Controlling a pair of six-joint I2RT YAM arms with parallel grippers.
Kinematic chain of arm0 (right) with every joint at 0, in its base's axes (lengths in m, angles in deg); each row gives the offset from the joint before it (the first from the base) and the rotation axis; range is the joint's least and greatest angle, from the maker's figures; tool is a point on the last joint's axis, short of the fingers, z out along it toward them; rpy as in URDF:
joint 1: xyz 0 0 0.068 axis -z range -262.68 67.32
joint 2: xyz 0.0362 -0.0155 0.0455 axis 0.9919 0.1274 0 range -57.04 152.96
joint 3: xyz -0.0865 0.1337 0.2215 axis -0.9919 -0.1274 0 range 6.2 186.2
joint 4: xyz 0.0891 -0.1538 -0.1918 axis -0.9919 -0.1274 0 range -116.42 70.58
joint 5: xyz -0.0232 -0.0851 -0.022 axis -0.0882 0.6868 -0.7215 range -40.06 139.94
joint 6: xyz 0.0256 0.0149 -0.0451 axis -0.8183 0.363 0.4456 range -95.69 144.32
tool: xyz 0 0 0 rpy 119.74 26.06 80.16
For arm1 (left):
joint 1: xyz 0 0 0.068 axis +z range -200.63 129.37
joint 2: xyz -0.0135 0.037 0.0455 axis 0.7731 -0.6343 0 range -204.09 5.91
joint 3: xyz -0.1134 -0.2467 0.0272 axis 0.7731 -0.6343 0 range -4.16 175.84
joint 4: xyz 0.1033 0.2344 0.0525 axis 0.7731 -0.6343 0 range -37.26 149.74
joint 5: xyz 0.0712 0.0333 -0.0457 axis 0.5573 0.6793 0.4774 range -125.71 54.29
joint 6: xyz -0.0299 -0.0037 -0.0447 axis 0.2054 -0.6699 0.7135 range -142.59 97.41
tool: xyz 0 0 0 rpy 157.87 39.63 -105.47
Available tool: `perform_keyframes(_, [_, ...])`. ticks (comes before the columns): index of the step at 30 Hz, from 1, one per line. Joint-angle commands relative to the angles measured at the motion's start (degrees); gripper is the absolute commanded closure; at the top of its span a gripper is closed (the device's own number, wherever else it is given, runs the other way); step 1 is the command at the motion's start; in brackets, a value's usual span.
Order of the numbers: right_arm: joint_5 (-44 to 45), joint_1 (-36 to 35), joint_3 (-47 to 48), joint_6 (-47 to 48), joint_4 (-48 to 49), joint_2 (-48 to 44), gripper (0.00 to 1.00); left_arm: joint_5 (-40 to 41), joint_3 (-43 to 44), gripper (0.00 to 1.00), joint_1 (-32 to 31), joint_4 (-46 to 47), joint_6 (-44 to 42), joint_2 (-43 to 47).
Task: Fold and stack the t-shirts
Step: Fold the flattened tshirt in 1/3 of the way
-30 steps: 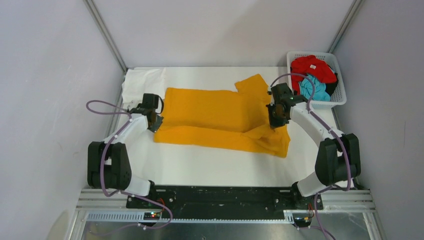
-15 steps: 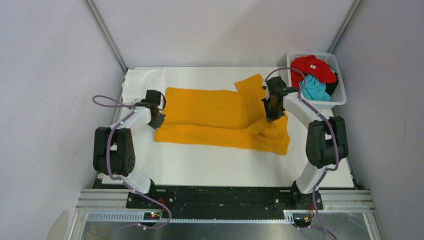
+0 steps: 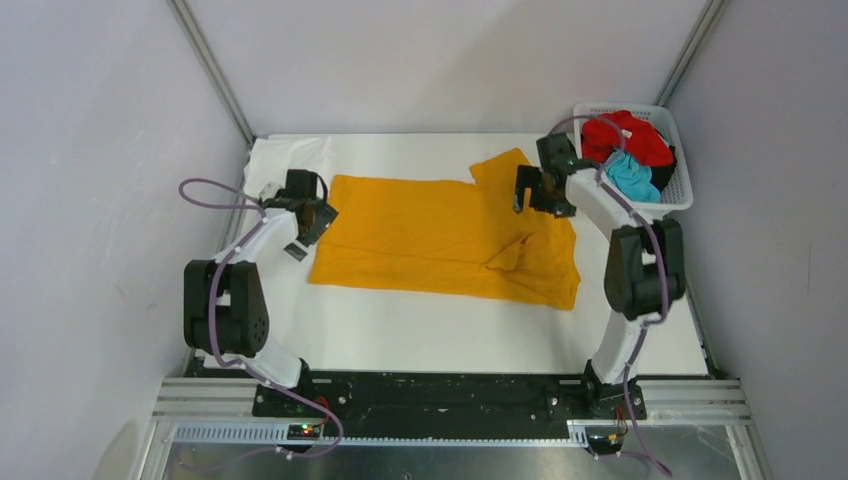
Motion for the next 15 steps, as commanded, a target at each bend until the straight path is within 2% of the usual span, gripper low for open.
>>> perform_keyframes(1, [-6.4,0.9,-16.8,-7.9,9.2,-15.4,0.00,-2.5,-0.4,0.00,-1.2,0.1,-4.6,4.1])
perform_keyframes(4, [-17.5,0.3,-28.8,-9.9,18.1,-20.9,0.01,-3.3,-0.3,0.00,-4.9,0.2,-7.8,3.2])
perform_keyframes(6, [-22.2,-1.0,-31.8,-10.7,20.4,-21.6,0.00,-3.8,-0.3,0.00,-6.8,0.2,-8.4,2.2])
perform_keyframes(9, [-23.3,-4.4,-32.6,-10.9,22.0,-19.3,0.00,-3.9,-0.7,0.00,-8.6,0.3,-8.6,1.1])
perform_keyframes(15, [-25.7,-6.0,-30.7,-13.8,27.3,-12.9,0.01,-3.5,-2.7,0.00,-9.0,0.3,-8.8,2.1])
